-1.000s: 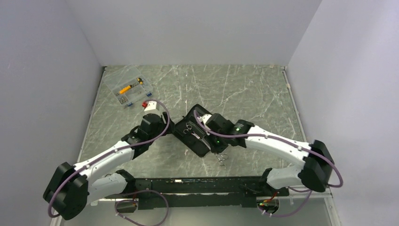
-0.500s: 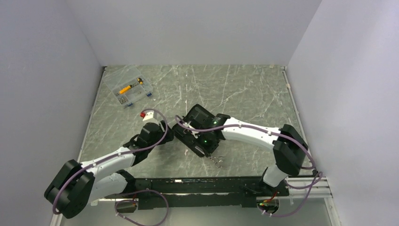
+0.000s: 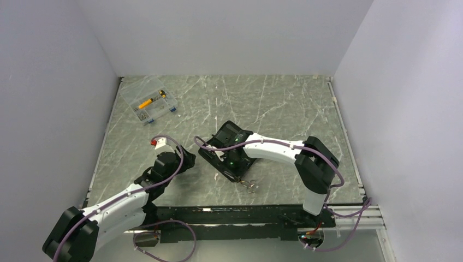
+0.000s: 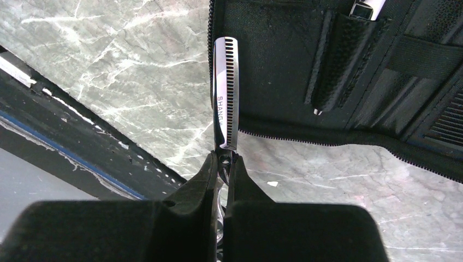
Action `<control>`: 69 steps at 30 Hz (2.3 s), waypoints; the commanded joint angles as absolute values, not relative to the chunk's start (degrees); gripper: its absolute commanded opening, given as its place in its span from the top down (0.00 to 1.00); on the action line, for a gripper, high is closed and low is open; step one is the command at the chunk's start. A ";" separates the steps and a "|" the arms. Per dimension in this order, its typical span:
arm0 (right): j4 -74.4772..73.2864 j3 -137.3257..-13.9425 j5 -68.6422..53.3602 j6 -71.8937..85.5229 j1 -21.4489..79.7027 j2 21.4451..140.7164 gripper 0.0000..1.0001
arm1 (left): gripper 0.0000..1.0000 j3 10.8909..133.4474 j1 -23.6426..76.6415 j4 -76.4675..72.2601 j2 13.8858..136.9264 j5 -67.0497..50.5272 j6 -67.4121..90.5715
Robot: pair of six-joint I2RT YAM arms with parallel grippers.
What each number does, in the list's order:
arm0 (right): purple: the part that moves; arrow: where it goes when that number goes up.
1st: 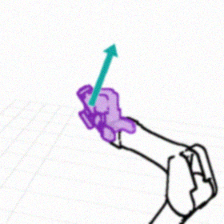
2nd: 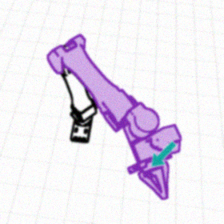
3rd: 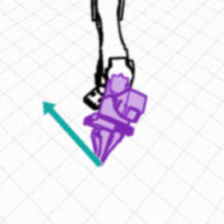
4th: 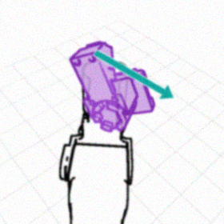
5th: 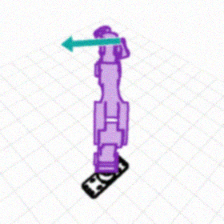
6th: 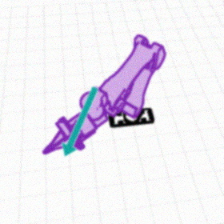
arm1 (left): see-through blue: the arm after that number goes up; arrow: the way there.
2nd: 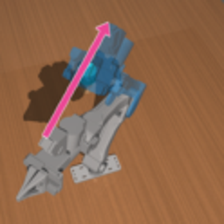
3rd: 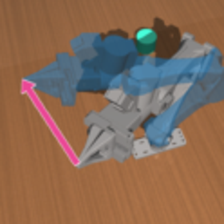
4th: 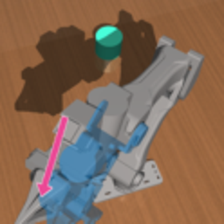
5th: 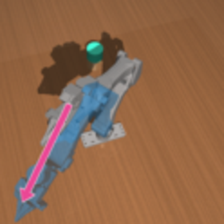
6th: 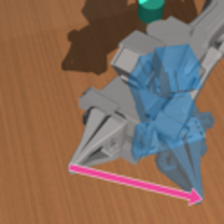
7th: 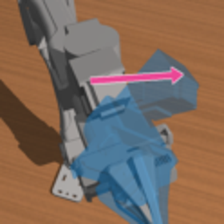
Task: Sort the hair-cutting tools
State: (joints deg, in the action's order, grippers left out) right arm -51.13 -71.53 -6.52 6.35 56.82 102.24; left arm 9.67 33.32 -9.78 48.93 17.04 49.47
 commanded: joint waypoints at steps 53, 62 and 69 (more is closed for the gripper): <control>-33.54 -70.59 -10.03 1.44 51.85 107.70 1.00 | 0.36 11.46 32.17 -30.41 62.21 9.02 43.07; -32.83 -71.50 -10.12 0.53 51.78 109.40 1.00 | 0.36 10.44 32.17 -32.09 62.54 8.09 42.99; -31.72 -72.12 -11.06 0.53 51.84 110.13 1.00 | 0.41 10.24 32.15 -34.69 64.76 5.60 43.16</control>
